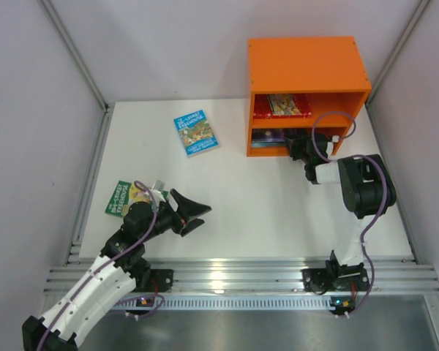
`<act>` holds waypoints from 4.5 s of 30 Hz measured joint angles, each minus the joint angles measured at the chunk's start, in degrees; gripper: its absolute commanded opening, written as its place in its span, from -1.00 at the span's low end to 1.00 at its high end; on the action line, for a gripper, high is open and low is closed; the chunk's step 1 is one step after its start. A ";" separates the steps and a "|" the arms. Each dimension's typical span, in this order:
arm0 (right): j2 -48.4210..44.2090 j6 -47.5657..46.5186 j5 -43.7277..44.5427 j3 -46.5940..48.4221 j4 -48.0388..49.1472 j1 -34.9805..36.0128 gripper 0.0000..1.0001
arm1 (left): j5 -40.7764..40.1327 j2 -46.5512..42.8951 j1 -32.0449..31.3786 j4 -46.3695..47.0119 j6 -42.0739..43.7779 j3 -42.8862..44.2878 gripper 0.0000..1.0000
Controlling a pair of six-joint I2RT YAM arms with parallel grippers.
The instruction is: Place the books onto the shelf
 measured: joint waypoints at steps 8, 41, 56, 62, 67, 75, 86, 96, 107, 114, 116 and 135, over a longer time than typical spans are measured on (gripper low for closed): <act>0.31 -1.88 -1.33 1.14 -0.59 -0.46 -0.47 | 0.00 1.07 0.00 0.04 0.04 0.00 0.96; -2.80 -6.62 -8.02 3.08 -9.09 -0.44 -0.26 | -0.48 -0.96 0.00 -0.83 0.02 0.00 0.94; -2.78 -6.75 -7.32 3.85 -10.91 -0.44 -0.38 | -1.11 -0.92 0.00 -0.94 0.04 0.02 0.94; -2.29 -6.73 -7.10 4.87 -11.67 -0.44 -0.37 | -1.36 -0.68 0.00 -0.98 0.15 0.02 0.94; -2.38 -6.80 -7.65 4.87 -11.54 -0.44 -0.30 | -2.91 0.90 0.00 -3.78 1.49 1.42 0.92; -11.67 -9.79 -10.88 0.13 -16.90 -0.44 -0.13 | -6.45 8.50 0.04 -8.92 5.66 9.75 0.92; -43.89 -19.10 -14.01 -12.87 -27.45 -0.44 0.75 | -17.73 16.00 5.68 -21.11 12.39 25.77 0.97; -54.47 -31.45 -20.44 -13.79 -43.21 -0.44 1.00 | -11.43 22.03 37.48 -28.57 15.39 23.98 0.96; -58.90 -42.64 -24.68 -13.81 -52.48 -1.18 1.00 | -30.49 22.14 47.23 -35.58 10.01 18.43 0.96; -58.90 -47.69 -24.55 -13.79 -56.43 -3.65 0.99 | -40.17 28.55 48.63 -37.05 8.02 17.64 0.96; -58.97 -48.41 -24.81 -13.79 -57.02 -4.31 1.00 | -41.20 31.26 48.72 -36.74 8.02 17.53 0.96; -58.34 -50.03 -25.31 -15.52 -56.52 -5.81 1.00 | -21.03 42.21 46.97 -14.32 21.38 13.53 0.35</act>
